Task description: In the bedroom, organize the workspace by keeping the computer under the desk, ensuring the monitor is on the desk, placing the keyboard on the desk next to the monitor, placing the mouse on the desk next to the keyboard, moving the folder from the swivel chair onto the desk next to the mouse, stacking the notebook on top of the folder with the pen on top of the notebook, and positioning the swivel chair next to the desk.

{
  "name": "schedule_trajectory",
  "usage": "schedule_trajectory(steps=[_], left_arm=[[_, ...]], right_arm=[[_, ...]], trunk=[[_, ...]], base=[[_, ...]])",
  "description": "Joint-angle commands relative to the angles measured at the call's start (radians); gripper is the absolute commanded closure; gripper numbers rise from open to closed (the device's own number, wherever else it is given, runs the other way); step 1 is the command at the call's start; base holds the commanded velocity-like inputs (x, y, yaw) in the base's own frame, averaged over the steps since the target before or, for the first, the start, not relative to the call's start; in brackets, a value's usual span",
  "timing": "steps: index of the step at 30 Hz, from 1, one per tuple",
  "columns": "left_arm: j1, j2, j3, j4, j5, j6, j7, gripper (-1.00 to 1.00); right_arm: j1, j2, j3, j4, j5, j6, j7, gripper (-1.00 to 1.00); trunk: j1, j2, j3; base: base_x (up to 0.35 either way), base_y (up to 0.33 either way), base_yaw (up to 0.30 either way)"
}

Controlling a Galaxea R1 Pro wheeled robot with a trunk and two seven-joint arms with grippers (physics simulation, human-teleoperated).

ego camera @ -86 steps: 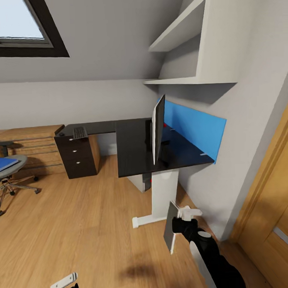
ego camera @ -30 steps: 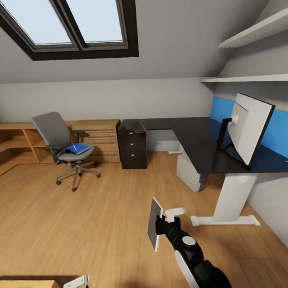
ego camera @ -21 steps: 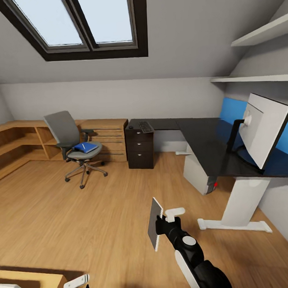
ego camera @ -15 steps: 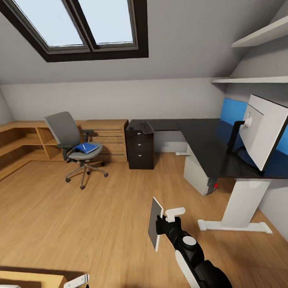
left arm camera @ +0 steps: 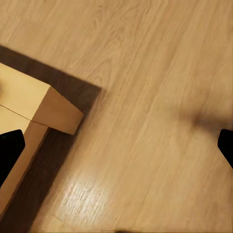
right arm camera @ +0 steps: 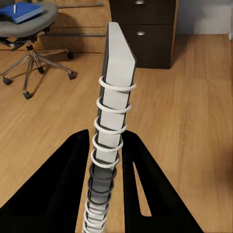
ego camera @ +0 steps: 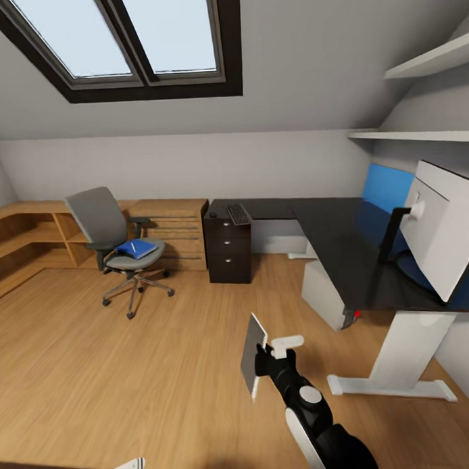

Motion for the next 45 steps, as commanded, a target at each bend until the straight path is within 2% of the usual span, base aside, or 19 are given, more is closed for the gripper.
schedule_trajectory(steps=[1, 6, 9, 12, 45], left_arm=[[0.0, 0.002, 0.001, 0.01, 0.01, 0.006, 0.003, -1.0], [0.0, 0.004, 0.0, 0.029, 0.009, 0.008, 0.002, -1.0], [0.0, 0.003, 0.0, 0.034, 0.009, 0.008, 0.001, -1.0], [0.0, 0.003, 0.0, 0.035, 0.009, 0.008, 0.001, -1.0], [0.0, 0.004, 0.001, 0.036, 0.01, 0.003, 0.004, -1.0]], right_arm=[[-0.001, 0.001, 0.002, 0.005, -0.011, -0.011, -0.008, 1.0], [-0.001, 0.001, 0.001, 0.038, -0.007, -0.079, -0.009, 1.0], [-0.001, -0.002, 0.0, 0.048, -0.006, -0.148, -0.009, 1.0], [0.0, -0.007, 0.0, 0.05, -0.009, -0.168, -0.008, 1.0], [0.001, -0.012, 0.002, 0.049, -0.006, -0.177, -0.007, 1.0]], trunk=[[-0.003, 0.007, 0.002], [-0.023, 0.042, 0.018], [-0.034, 0.063, 0.027], [-0.046, 0.084, 0.037], [-0.172, 0.315, 0.14]], base=[[0.337, 0.0, 0.0], [0.338, 0.0, 0.0], [0.338, 0.0, 0.0], [0.338, 0.0, 0.0], [0.337, 0.012, 0.0]])
